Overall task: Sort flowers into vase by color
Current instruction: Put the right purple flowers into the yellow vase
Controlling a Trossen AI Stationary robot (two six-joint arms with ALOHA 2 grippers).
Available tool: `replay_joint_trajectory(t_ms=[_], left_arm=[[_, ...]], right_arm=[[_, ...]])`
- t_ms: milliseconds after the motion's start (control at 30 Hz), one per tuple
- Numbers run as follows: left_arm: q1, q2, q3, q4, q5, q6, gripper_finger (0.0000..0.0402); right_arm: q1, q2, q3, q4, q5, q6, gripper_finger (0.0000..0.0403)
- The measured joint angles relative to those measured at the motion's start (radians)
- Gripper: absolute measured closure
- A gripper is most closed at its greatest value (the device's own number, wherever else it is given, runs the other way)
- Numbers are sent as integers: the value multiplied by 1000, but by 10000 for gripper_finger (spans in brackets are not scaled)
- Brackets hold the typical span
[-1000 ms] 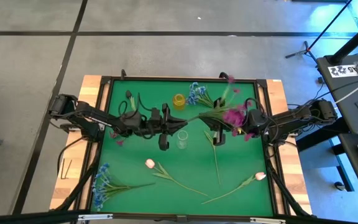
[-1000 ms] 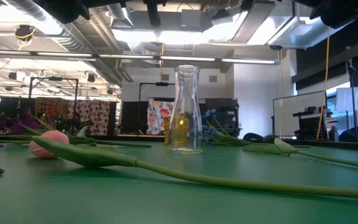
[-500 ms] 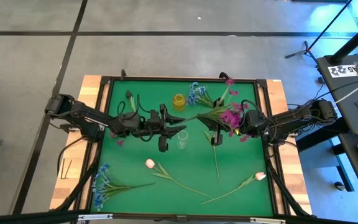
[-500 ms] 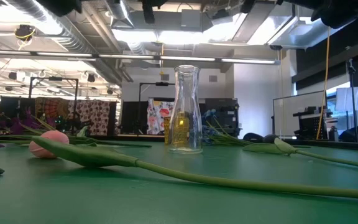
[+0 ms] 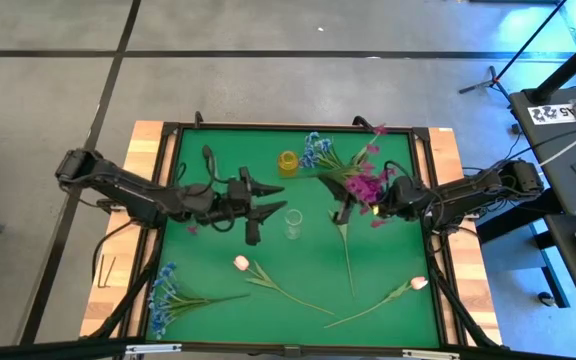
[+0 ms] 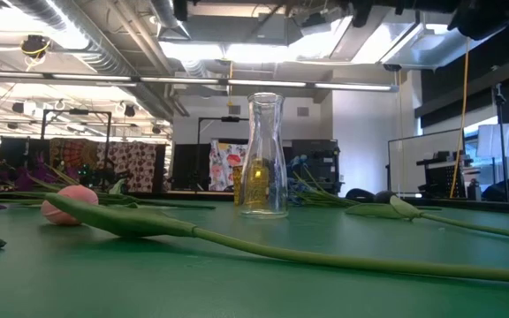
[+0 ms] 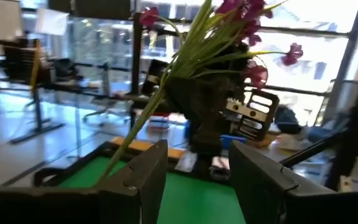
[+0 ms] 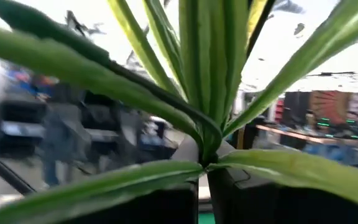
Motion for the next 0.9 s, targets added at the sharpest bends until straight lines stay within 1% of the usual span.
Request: replay_joint_trajectory(t_ms=[100,167,300,367,500,633,767,900], left_arm=[[-19,-33,0,-68,-82,-6,235],[-29,-56,0,-108,-151,-30,235],[-35,-82,0,-220,-278,-112,235],[-34,-89,0,-265,-299,-159,235],[-35,-95,0,-342,-302,-221,235],[-35,-100,0,-390,-308,-246,235],[-35,-100,0,-407,-314,-243,235],[-28,-101,0,-436,-318,-242,235]], right_arm=[[0,0,0,-39,69,-48,384],[-1,0,1,-73,122,-84,385],[-4,0,46,-214,224,-127,395],[-19,0,85,-305,236,-127,395],[-62,0,162,-480,232,-96,383],[-132,0,215,-586,149,-58,386],[-227,0,221,-602,13,-10,393],[-339,13,221,-612,-96,65,386]])
